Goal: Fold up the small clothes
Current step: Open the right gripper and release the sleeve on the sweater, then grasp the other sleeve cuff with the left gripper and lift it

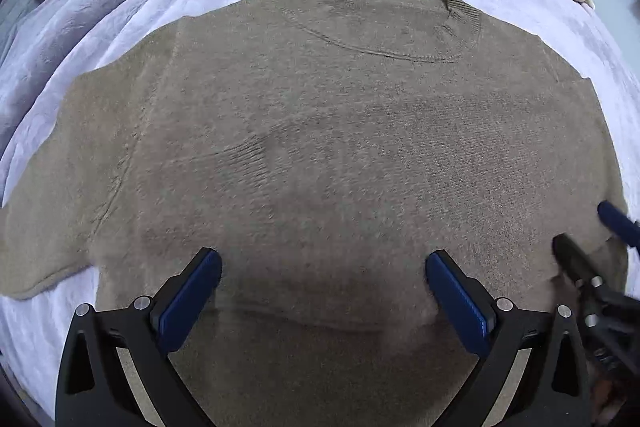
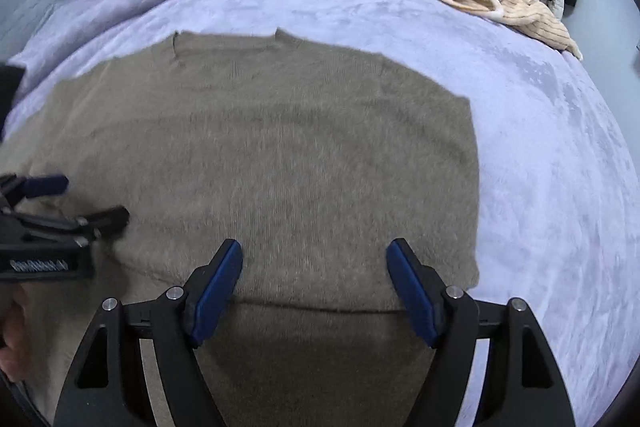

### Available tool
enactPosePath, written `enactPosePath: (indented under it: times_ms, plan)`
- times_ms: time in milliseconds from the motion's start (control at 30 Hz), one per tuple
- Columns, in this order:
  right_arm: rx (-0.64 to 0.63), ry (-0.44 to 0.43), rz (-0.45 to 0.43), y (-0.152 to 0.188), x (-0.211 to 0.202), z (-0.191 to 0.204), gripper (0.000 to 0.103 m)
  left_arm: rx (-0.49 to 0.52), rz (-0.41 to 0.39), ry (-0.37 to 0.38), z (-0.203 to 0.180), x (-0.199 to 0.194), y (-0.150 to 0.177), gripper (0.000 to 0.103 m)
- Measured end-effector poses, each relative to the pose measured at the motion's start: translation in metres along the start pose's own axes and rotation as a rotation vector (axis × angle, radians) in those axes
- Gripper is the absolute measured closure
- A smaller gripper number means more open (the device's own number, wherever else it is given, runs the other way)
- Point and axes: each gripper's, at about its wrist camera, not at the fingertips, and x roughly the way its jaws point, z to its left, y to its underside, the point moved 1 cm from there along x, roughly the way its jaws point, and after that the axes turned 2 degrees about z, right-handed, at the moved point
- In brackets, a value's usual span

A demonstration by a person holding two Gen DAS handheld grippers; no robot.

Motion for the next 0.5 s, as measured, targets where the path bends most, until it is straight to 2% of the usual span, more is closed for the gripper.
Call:
enactPosePath:
  times_ms: [67,200,333,400,500]
  plan:
    - [0.013,0.024,-0.015,0.006,-0.007,0.002,0.024,-0.007,-0.034,0.022,0.005,-0.017,0.010,0.000]
    - [0.080,-0.022,-0.064,0.005,-0.035,0.006,0.024,-0.067,-0.072,0.047,0.033,-0.038,0.031,0.000]
    - [0.082,-0.053,-0.086,0.005,-0.047,0.029,0.024,-0.157,-0.132,0.003,0.070,-0.051,0.044,0.000]
    - [0.063,-0.100,-0.072,0.010,-0.045,0.057,0.024,-0.208,-0.159,-0.008,0.099,-0.059,0.049,0.000]
    - [0.029,-0.114,-0.054,0.013,-0.043,0.079,0.024,-0.297,-0.223,-0.050,0.135,-0.073,0.056,0.000]
